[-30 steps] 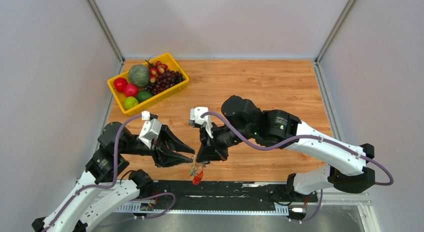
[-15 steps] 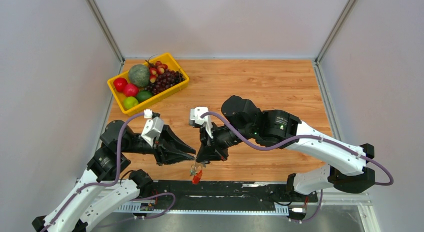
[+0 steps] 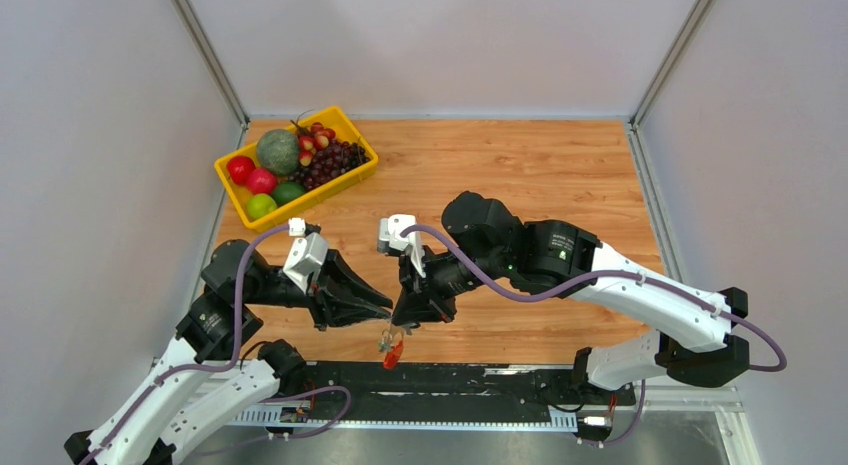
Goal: Put the keys on the keyring
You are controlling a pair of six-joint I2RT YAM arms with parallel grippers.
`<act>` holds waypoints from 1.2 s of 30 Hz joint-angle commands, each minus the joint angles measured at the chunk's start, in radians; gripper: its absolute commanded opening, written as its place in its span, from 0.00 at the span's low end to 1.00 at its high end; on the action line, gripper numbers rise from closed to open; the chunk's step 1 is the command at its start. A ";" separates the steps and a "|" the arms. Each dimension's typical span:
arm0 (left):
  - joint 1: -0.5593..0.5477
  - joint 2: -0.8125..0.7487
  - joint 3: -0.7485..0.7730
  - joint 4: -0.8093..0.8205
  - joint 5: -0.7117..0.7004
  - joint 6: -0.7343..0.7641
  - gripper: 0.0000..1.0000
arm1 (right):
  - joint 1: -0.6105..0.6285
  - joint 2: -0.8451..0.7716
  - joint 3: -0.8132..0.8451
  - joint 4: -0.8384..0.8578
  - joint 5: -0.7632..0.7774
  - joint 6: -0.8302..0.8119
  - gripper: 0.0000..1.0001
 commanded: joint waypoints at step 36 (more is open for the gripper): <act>-0.003 -0.064 -0.095 0.364 -0.156 -0.151 0.00 | 0.003 -0.161 -0.048 0.139 0.168 -0.010 0.44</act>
